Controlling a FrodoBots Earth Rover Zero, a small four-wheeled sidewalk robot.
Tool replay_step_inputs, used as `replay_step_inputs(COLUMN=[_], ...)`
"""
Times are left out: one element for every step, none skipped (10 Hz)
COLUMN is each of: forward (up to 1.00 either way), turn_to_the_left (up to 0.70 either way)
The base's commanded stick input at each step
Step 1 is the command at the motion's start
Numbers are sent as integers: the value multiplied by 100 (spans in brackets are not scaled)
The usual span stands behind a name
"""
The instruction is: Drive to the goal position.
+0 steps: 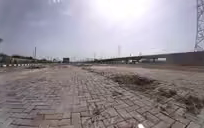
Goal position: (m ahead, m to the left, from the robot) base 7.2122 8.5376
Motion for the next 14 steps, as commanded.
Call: replay_step_inputs(forward=[100, 100, 100, 100, 100, 100, 100, 100, 100, 100, 100, 100, 100, 100], turn_to_the_left=[0, 0, 0, 0, 0, 0, 0, 0, 0, 0, 0, 0, 0, 0])
